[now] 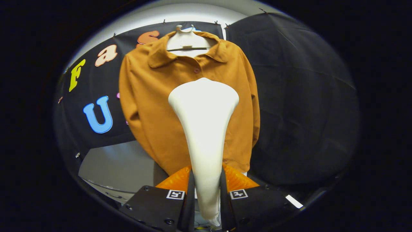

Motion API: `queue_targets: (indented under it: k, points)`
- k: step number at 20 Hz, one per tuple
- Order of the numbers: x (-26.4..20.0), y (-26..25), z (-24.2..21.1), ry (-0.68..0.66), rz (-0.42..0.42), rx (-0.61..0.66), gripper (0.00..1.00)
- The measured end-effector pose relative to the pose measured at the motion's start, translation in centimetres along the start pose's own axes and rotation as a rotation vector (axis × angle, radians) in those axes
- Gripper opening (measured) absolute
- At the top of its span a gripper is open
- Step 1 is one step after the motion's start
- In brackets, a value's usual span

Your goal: Iron the clothes twice with a garment steamer, once on the left side and once on the right side.

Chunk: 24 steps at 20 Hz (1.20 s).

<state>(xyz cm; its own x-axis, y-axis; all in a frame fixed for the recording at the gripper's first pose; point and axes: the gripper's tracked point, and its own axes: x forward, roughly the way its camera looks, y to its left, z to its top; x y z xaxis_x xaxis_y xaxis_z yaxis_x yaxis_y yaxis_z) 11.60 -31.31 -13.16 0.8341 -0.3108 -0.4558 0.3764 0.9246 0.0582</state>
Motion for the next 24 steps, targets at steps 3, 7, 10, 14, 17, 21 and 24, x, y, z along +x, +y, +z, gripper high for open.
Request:
queue_targets:
  k: [3,7,10,14,17,21,24]
  points:
    - [-3.2,5.7,1.1,-0.061,0.067,-0.025,0.36]
    - [-7.9,13.3,1.7,-0.128,0.162,-0.059,0.36]
    - [-11.8,18.4,0.8,-0.145,0.248,-0.067,0.36]
    - [-15.7,24.0,-0.5,-0.157,0.339,-0.094,0.35]
    - [-17.8,27.0,-1.4,-0.164,0.384,-0.109,0.35]
    - [-19.3,29.2,-2.0,-0.173,0.406,-0.128,0.36]
    - [-19.9,29.9,-1.8,-0.184,0.420,-0.134,0.36]
